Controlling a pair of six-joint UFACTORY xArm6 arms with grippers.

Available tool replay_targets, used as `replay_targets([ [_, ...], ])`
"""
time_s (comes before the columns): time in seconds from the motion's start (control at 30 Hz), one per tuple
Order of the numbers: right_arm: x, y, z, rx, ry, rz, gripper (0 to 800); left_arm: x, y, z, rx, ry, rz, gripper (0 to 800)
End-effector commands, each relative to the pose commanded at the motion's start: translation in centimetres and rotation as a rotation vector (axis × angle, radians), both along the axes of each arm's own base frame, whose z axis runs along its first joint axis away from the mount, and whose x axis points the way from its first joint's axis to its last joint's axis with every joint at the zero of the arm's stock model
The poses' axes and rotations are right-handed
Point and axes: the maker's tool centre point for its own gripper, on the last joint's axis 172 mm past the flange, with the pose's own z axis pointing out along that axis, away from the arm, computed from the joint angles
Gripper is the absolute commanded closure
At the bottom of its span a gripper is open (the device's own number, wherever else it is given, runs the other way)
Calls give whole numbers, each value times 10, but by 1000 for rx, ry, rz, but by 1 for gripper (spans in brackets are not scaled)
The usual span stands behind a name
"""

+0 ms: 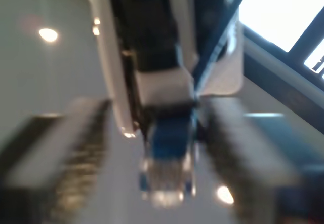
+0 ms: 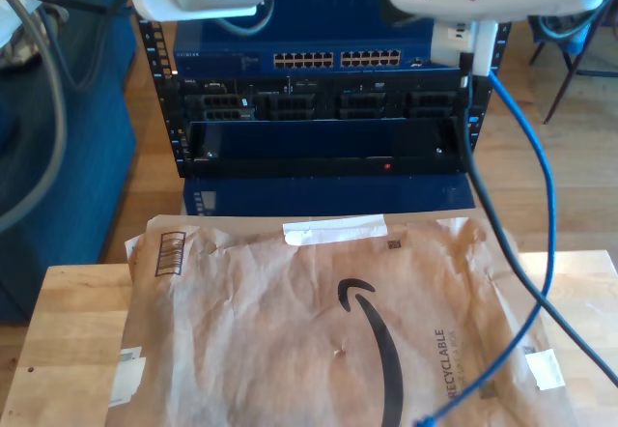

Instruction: Grab the cable and plug it in

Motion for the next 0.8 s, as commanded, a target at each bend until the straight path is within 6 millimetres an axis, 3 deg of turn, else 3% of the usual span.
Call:
replay_targets([
  [0.1,0,0,-2,-2,3,0,797,0,1,3,-10,2,3,313],
  [0.27,2,1,-6,-5,10,0,797,6,1,4,-2,-1,27,25],
  [0.4,9,5,-15,-17,27,-1,798,24,-2,3,14,9,98,10],
  [0.5,13,6,-22,-26,39,-3,798,46,16,-6,41,26,190,7],
  [0.7,27,6,-43,-53,70,-19,800,72,51,-55,222,58,318,3],
  [0.8,42,-15,-53,-60,86,-74,800,77,77,-81,319,80,370,3],
])
